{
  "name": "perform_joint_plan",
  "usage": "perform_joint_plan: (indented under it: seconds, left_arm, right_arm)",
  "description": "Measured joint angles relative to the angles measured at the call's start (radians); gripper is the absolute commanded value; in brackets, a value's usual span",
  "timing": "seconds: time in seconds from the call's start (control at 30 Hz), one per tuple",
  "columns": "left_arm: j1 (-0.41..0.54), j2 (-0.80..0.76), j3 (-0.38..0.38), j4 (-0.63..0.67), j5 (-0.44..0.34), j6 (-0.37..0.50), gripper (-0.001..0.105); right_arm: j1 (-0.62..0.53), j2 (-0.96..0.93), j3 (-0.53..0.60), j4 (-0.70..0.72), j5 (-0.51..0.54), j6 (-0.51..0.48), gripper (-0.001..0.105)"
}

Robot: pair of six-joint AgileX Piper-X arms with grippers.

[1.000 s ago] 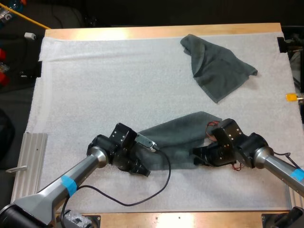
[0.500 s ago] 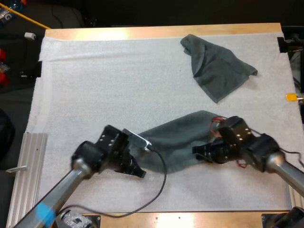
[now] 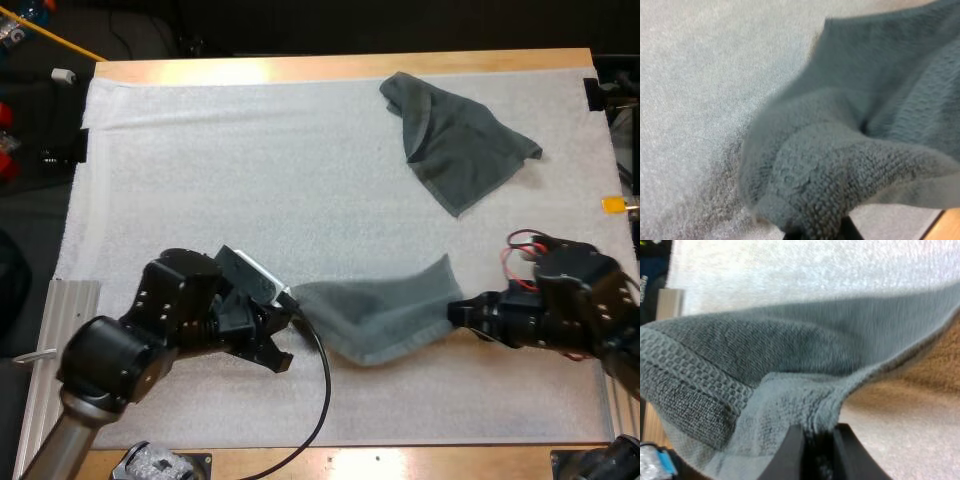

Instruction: Pick towel from pile, fold and stack

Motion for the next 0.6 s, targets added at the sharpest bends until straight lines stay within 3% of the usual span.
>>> perform_joint_plan:
  seconds: [0.27,0.47,0.6]
  left_arm:
    - [-0.007,-0.016,-0.091,0.149,0.01,-0.007,0.0]
    - [-0.034,-0.09,-0.092,0.233,0.015,-0.019,0.0]
    - [-0.034,-0.097,-0.058,0.208,0.016,-0.016,0.0]
  right_arm:
    - [0.128,-0.033,-0.137,0.183,0.076,0.015,0.0]
    - [0.248,-0.033,-0.174,0.305,0.128,0.106,0.0]
    - [0.293,-0.002,-0.145,0.318,0.182,0.126,0.0]
